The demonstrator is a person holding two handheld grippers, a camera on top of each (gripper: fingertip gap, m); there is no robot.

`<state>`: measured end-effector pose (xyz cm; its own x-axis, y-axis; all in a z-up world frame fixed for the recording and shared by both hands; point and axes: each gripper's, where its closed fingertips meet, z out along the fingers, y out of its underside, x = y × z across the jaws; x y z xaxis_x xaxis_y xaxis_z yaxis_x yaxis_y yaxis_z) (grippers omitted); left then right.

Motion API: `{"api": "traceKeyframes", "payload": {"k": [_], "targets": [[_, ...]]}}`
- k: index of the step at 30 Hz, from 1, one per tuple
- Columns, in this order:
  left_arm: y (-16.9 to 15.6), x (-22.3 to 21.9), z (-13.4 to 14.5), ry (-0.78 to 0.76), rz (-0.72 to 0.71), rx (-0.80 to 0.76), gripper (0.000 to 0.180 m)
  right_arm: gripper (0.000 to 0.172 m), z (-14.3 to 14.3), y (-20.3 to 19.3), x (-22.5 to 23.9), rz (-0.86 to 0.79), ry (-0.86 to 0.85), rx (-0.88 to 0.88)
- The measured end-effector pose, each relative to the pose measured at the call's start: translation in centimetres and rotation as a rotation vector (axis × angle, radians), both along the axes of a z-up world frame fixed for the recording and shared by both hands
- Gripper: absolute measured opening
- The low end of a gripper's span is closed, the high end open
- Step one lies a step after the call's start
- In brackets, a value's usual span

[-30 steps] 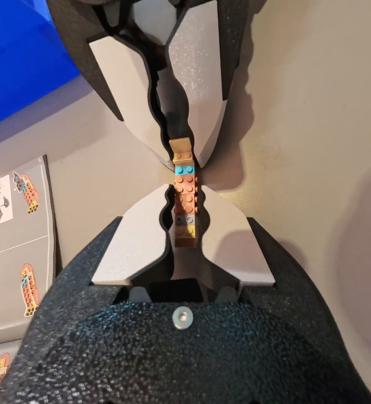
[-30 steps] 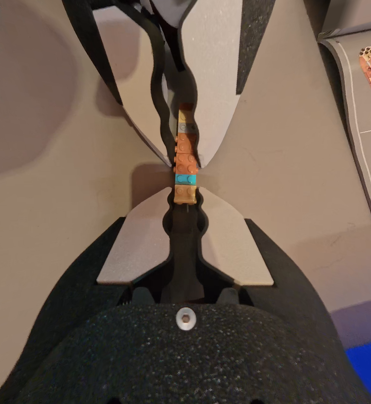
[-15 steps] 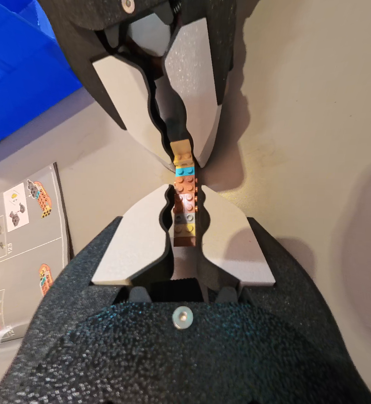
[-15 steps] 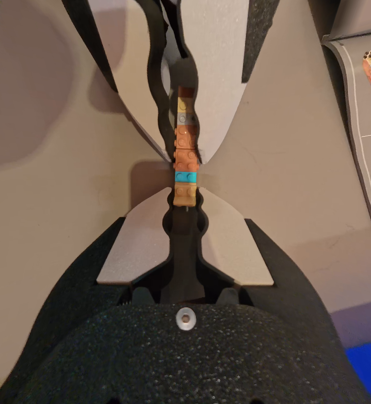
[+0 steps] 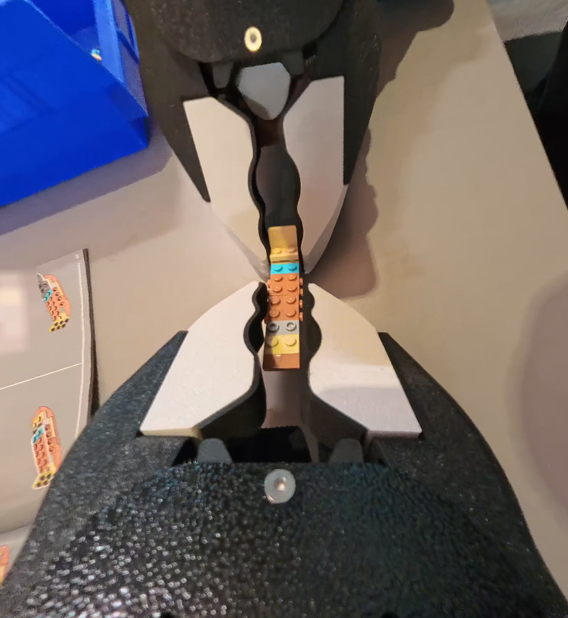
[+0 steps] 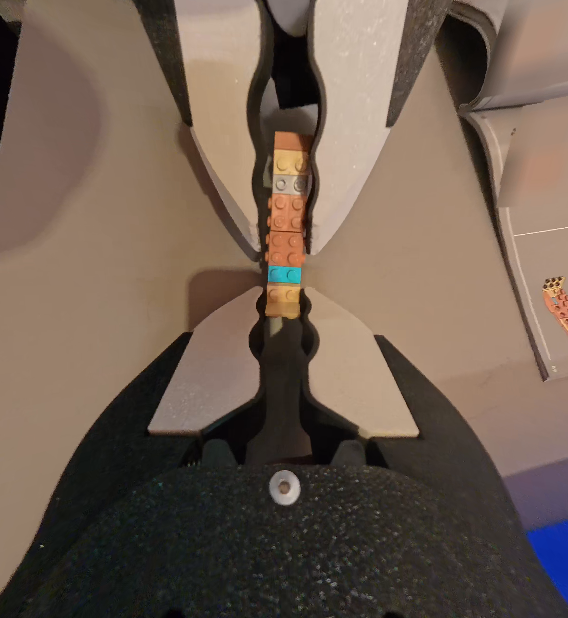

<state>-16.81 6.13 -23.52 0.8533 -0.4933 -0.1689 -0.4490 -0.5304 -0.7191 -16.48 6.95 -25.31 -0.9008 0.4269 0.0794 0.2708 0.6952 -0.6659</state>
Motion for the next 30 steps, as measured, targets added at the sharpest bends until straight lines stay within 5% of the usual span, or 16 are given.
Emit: {"api": "traceKeyframes", "payload": {"k": [12,21,30], "targets": [[-0.1,-0.1,-0.6,-0.148,0.033,-0.017,0.021,0.017,0.1,0.2,-0.2,-0.015,0.003,-0.039],[-0.2,-2.6,0.6,-0.349,0.173,-0.007,0.038,0.018,0.4,1.3,-0.8,-0.066,-0.017,-0.085],[-1.3,-2.1,-2.7,-0.167,0.140,-0.164,0.041,0.017,0.5,1.6,-0.7,-0.045,0.031,-0.017]]}}
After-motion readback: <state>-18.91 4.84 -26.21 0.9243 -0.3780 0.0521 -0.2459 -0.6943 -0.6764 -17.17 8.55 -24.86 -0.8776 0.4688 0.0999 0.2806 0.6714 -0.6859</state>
